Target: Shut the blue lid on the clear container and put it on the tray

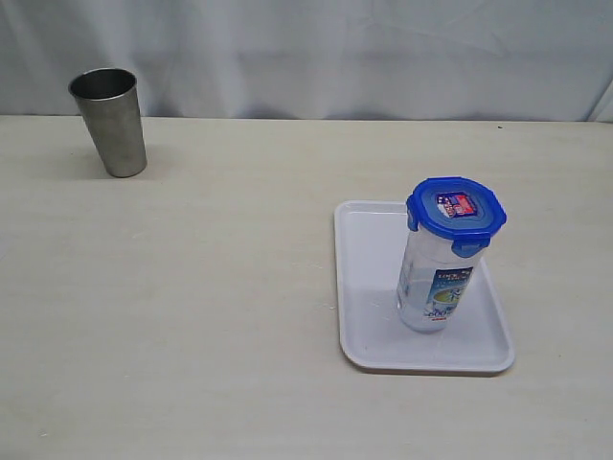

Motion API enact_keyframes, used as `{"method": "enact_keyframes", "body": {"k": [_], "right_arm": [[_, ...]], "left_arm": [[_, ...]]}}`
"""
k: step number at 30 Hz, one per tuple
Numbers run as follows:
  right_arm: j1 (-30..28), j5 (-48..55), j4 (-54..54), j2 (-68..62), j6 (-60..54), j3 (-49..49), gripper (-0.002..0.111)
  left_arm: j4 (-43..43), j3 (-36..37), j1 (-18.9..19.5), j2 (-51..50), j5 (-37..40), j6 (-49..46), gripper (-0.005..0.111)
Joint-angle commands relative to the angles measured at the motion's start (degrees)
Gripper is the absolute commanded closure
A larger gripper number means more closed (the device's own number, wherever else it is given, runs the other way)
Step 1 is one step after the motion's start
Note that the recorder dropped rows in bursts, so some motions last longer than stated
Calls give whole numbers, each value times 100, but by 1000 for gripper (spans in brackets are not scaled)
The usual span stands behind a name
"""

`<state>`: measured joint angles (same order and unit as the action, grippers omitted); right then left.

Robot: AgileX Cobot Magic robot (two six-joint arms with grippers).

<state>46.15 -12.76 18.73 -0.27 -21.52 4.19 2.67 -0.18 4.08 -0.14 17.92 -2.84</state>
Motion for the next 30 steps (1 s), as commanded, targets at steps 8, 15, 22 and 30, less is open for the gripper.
{"method": "enact_keyframes", "body": {"k": [8, 15, 22, 30], "right_arm": [[-30, -62, -9, 27, -1031, -248, 104], [-983, -713, 94, 27, -1257, -419, 104], [-2489, -522, 292, 27, -1174, -419, 104], [-3734, 70, 615, 27, -800, -419, 104]], "left_arm": [[-27, 18, 20, 14, -47, -8, 107], [-27, 18, 20, 14, -47, -8, 107], [-27, 18, 20, 14, -47, -8, 107], [-27, 18, 20, 14, -47, -8, 107]]}}
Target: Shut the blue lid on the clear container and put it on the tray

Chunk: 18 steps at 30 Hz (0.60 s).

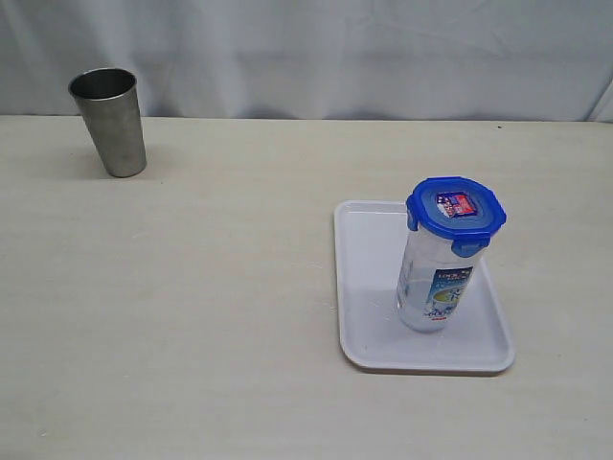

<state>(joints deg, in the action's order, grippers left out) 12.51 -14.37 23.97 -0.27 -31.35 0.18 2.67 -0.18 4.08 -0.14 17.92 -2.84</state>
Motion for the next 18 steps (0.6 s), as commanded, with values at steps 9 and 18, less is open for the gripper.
{"method": "enact_keyframes", "body": {"k": [9, 18], "right_arm": [[-370, 396, 92, 27, 158, -18, 104], [-370, 1437, -2996, 27, 2614, -18, 104]], "left_arm": [[-27, 18, 20, 14, -47, -8, 107], [-27, 18, 20, 14, -47, -8, 107]]}}
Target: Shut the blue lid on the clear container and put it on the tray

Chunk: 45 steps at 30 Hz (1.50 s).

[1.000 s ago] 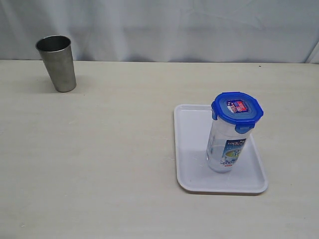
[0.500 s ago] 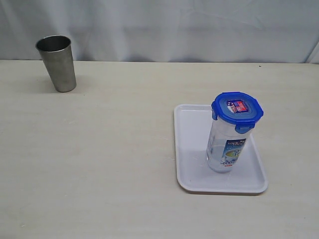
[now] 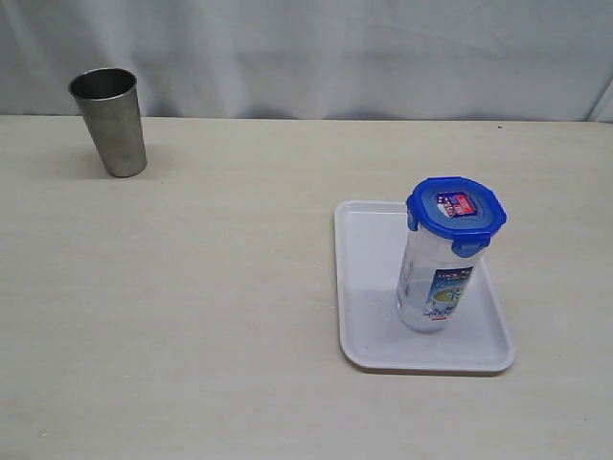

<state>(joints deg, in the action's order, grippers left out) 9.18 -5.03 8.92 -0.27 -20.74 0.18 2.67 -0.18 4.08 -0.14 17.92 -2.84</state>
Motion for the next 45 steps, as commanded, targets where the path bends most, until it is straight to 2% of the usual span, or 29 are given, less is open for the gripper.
{"method": "enact_keyframes", "body": {"k": [1, 4, 9, 18, 25, 45], "right_arm": [[-37, 503, -1491, 27, 1587, -18, 104], [-37, 1330, -1102, 27, 1611, -18, 104], [-37, 2490, -1085, 27, 1640, -18, 104], [-51, 2465, -1108, 27, 1862, -18, 104], [-513, 2465, -1176, 27, 1928, -18, 104], [-512, 2488, -1110, 27, 2152, -18, 104]], "left_arm": [[-27, 18, 20, 14, -47, -8, 107], [-27, 18, 20, 14, -47, -8, 107], [-27, 18, 20, 14, -47, -8, 107], [-27, 18, 20, 14, -47, -8, 107], [-27, 18, 20, 14, -47, -8, 107], [-27, 18, 20, 14, -47, -8, 107]]}}
